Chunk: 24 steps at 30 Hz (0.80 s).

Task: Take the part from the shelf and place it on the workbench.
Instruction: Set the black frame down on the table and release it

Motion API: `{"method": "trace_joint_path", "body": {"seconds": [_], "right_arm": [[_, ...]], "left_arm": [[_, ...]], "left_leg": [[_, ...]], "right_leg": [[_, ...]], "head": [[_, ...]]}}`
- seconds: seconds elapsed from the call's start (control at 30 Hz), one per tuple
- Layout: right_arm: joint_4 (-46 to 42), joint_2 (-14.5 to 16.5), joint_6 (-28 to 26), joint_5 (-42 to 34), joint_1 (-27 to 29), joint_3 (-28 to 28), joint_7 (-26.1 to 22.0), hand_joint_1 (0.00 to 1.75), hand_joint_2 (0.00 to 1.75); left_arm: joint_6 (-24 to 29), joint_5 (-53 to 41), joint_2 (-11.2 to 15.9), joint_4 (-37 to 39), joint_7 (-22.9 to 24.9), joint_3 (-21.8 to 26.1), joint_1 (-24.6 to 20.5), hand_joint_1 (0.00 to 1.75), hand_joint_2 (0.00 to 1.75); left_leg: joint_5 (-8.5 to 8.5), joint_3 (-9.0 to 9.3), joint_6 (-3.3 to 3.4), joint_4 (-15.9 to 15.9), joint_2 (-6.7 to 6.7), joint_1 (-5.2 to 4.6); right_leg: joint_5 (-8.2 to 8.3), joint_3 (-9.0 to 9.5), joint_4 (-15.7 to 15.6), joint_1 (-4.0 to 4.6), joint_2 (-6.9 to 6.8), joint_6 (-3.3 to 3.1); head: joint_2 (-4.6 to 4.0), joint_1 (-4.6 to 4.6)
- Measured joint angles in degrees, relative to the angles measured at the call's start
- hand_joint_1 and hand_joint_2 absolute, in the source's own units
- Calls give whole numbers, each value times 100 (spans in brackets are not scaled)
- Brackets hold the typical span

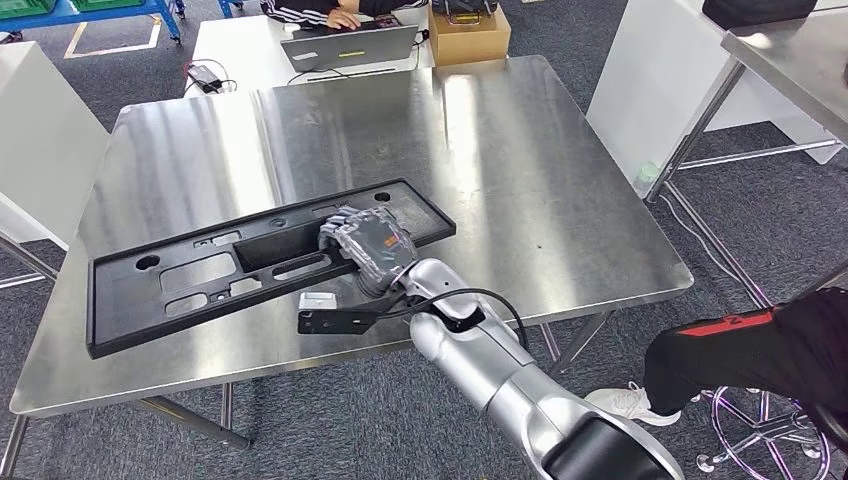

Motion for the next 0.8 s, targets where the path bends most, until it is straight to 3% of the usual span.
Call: {"method": "trace_joint_path", "body": {"seconds": [0.33, 0.47, 0.7, 0.8], "right_arm": [[1942, 541, 184, 523, -786, 313, 896, 175, 175], [2439, 548, 215, 616, -1012, 319, 1257, 175, 175], [2864, 444, 203, 574, -1193, 242, 1312, 175, 175], [2967, 436, 209, 573, -1220, 228, 1363, 44, 44]], "left_arm": [[2, -219, -22, 3, 136, -132, -132, 0, 175], [-8, -246, -49, 10, 95, -183, -180, 0, 175], [-11, -253, -77, 11, 18, -207, -189, 0, 175], [-17, -244, -78, 13, -22, -207, -188, 0, 175]], "left_leg": [[4, -1, -4, 5, -11, -31], [3, -1, -3, 6, -11, -40], [1, 0, 1, 7, -10, -44], [0, 0, 2, 7, -11, -44]], "right_leg": [[2, 10, -10, -25, -17, 3], [2, 10, -12, -34, -16, 4], [2, 9, -13, -38, -15, 4], [2, 8, -13, -37, -15, 4]], "head": [[0, 0], [0, 0], [0, 0], [0, 0]]}}
